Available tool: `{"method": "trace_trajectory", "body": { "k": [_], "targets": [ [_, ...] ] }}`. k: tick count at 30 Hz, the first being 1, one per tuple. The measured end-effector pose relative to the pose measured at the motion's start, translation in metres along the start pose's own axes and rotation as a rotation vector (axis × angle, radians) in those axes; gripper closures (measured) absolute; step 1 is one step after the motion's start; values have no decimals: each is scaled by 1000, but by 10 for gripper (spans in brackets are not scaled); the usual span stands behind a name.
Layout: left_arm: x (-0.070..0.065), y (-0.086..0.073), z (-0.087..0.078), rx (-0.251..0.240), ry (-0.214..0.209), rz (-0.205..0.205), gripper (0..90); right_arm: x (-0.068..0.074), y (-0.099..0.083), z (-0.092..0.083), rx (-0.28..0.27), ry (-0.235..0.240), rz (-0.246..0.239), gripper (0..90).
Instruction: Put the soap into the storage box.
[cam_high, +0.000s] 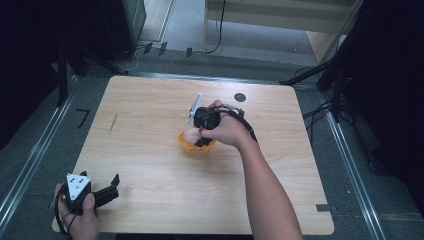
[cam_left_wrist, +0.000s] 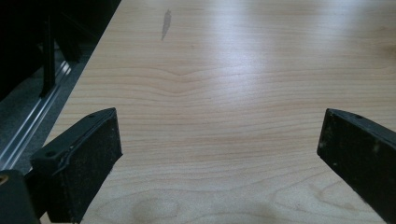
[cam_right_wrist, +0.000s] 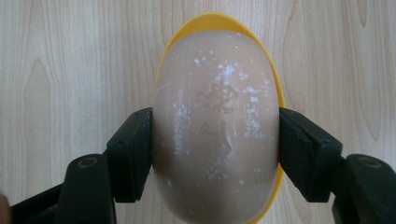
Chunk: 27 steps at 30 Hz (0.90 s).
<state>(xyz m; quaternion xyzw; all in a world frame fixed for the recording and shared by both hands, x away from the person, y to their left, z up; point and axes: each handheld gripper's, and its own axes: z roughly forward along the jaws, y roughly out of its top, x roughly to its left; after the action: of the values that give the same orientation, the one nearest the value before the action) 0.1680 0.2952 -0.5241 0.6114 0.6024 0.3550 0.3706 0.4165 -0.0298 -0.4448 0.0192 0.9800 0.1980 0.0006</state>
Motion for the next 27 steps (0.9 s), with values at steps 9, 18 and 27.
{"method": "trace_trajectory", "body": {
  "k": [9, 18, 27],
  "targets": [
    [0, 0, 0, 0, 0, 0, 1, -4, -2, 6, 8, 8, 2, 337],
    [1, 0, 0, 0, 1, -2, 1, -7, -3, 9, 9, 18, 25, 335],
    [1, 0, 0, -2, 0, -11, 1, -9, -4, 4, -30, 41, 57, 324]
  ]
}}
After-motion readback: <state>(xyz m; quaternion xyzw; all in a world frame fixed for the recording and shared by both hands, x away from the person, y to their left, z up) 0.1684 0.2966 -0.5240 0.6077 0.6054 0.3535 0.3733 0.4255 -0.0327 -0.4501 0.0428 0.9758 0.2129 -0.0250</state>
